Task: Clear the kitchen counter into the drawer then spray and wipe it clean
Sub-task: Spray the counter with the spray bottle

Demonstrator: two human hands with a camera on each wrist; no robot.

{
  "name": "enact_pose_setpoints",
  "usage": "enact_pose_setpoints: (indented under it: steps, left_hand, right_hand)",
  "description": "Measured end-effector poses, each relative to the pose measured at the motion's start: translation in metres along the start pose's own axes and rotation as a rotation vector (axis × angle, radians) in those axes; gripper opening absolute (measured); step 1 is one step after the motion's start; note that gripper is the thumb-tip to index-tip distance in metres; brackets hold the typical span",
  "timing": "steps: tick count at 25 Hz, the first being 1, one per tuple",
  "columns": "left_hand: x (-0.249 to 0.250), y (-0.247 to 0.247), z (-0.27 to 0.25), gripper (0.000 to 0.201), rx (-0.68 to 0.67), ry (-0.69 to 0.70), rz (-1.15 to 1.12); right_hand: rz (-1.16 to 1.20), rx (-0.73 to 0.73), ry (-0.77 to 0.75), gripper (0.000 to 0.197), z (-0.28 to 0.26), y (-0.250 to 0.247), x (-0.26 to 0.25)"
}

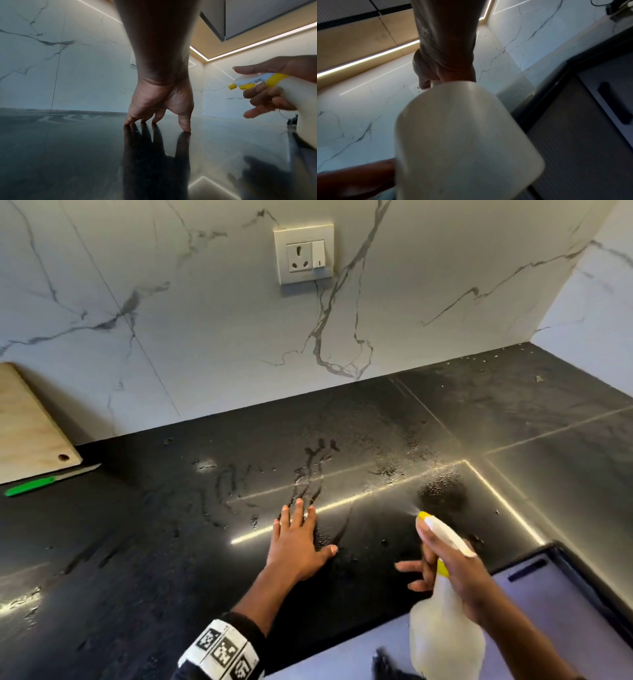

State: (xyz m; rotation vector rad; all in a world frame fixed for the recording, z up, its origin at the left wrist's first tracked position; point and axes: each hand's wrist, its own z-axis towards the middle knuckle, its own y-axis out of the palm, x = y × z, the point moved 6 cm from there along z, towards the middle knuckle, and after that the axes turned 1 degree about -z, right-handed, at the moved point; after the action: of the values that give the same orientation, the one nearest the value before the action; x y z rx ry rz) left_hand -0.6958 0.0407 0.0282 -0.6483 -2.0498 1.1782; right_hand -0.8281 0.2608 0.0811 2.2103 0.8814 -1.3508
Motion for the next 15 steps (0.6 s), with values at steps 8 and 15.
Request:
enact_pose_setpoints:
  steps: [8, 15]
  left_hand:
    - [-0.006, 0.032, -0.068, 0.096, -0.040, 0.210, 0.097]
    - [-0.007, 0.058, -0.109, 0.099, 0.003, 0.210, 0.086]
  right_hand:
    - [-0.045, 0.121, -0.059, 0.076, -0.079, 0.049, 0.075]
    - [0.168, 0.502, -0.141, 0.081, -0.104, -0.007, 0.085]
